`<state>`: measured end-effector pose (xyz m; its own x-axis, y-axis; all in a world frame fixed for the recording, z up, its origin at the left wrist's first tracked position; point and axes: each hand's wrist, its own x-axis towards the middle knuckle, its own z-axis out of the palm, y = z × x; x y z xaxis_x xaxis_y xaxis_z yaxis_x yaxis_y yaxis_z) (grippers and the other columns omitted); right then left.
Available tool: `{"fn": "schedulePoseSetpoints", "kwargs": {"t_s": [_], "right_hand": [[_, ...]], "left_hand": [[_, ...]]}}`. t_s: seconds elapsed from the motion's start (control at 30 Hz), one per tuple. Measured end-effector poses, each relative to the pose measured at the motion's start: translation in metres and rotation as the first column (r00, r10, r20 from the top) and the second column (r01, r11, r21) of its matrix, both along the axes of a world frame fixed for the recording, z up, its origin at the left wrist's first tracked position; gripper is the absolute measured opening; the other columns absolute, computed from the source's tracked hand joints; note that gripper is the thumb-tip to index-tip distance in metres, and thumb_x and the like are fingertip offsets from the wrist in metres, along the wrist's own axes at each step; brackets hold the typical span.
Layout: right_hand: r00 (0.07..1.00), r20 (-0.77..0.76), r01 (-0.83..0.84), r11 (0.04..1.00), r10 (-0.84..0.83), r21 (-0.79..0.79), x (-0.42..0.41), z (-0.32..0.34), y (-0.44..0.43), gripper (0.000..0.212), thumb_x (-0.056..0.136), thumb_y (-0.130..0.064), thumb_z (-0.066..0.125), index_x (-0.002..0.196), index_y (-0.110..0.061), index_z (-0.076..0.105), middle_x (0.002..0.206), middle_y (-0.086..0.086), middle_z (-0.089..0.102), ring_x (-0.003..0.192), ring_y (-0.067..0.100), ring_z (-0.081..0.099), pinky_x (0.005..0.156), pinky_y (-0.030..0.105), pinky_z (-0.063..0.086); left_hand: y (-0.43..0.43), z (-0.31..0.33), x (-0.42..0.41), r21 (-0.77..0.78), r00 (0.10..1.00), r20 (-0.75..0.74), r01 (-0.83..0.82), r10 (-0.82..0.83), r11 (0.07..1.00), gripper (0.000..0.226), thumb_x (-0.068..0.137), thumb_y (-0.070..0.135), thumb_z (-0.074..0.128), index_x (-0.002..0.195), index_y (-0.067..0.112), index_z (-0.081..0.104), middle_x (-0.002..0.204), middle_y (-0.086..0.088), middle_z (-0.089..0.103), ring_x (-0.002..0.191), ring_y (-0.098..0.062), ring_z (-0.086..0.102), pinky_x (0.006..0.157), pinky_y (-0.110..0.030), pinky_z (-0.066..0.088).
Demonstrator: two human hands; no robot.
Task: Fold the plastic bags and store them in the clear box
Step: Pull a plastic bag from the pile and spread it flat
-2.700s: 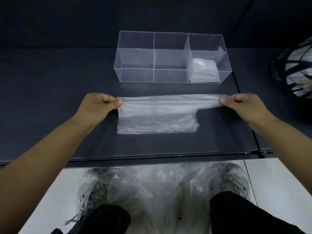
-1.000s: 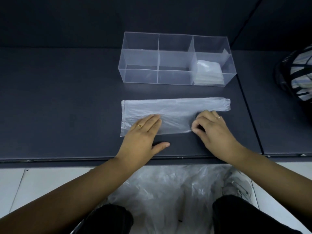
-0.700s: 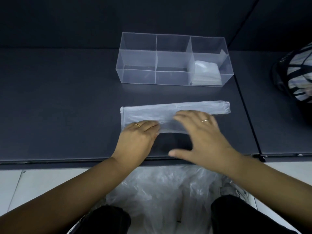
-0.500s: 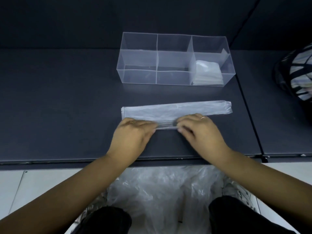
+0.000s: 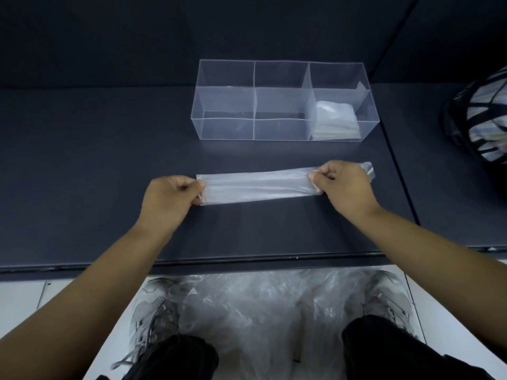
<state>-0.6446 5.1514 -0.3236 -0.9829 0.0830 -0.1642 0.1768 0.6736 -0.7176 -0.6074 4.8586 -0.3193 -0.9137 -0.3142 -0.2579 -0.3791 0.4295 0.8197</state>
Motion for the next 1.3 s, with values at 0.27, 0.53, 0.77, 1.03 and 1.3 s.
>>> {"fn": "schedulePoseSetpoints", "kwargs": {"t_s": [0.27, 0.53, 0.77, 1.03, 1.3], "right_hand": [[1.000, -0.006, 0.006, 0.980, -0.005, 0.197, -0.007, 0.001, -0.008, 0.027, 0.089, -0.033, 0.063, 0.064, -0.023, 0.058, 0.068, 0.000, 0.068, 0.070, 0.019, 0.064, 0.063, 0.030, 0.051], [0.790, -0.398, -0.348, 0.875, 0.467, 0.336, 0.027, 0.006, -0.045, 0.035, 0.091, -0.019, 0.054, 0.124, -0.007, 0.058, 0.125, 0.013, 0.057, 0.118, 0.028, 0.050, 0.104, 0.035, 0.035], [0.834, 0.078, -0.468, 0.627, 0.546, 0.622, 0.026, -0.027, 0.007, 0.076, 0.094, -0.060, 0.018, 0.153, -0.017, -0.002, 0.161, -0.001, -0.009, 0.147, 0.012, -0.013, 0.119, 0.034, -0.009], [0.959, -0.131, -0.188, 0.908, 0.252, 0.375, 0.007, -0.017, 0.076, 0.047, 0.101, -0.031, 0.040, 0.145, -0.013, 0.038, 0.154, 0.002, 0.031, 0.143, 0.019, 0.024, 0.118, 0.030, 0.012], [0.978, -0.098, -0.154, 0.953, 0.185, 0.262, -0.016, 0.002, 0.077, 0.010, 0.084, -0.020, 0.071, 0.077, -0.018, 0.064, 0.099, -0.006, 0.049, 0.097, 0.011, 0.044, 0.096, 0.023, 0.034]], "left_hand": [[0.085, -0.005, 0.031, -0.688, 0.748, -0.004, 0.480, -0.664, 0.544, 0.072, 0.095, 0.057, 0.021, 0.150, 0.011, 0.025, 0.155, -0.011, 0.026, 0.145, -0.028, 0.018, 0.118, -0.045, 0.011], [0.081, -0.036, 0.029, -0.732, 0.752, 0.292, 0.573, -0.591, 0.368, 0.083, 0.079, 0.073, -0.016, 0.147, 0.026, -0.023, 0.157, 0.007, -0.025, 0.144, -0.019, -0.023, 0.114, -0.057, -0.009], [0.081, -0.033, 0.029, -0.743, 0.744, 0.300, 0.575, -0.596, 0.343, 0.086, 0.080, 0.072, -0.013, 0.151, 0.024, -0.011, 0.160, 0.006, -0.014, 0.147, -0.022, -0.015, 0.113, -0.061, -0.003], [0.082, -0.035, 0.028, -0.732, 0.757, 0.299, 0.573, -0.582, 0.369, 0.078, 0.076, 0.073, -0.020, 0.142, 0.031, -0.029, 0.151, 0.012, -0.031, 0.145, -0.019, -0.022, 0.108, -0.069, -0.001], [0.076, -0.033, 0.025, -0.732, 0.743, 0.300, 0.581, -0.598, 0.356, 0.081, 0.076, 0.077, -0.017, 0.144, 0.034, -0.024, 0.153, 0.015, -0.027, 0.145, -0.019, -0.021, 0.107, -0.067, -0.005]]}}
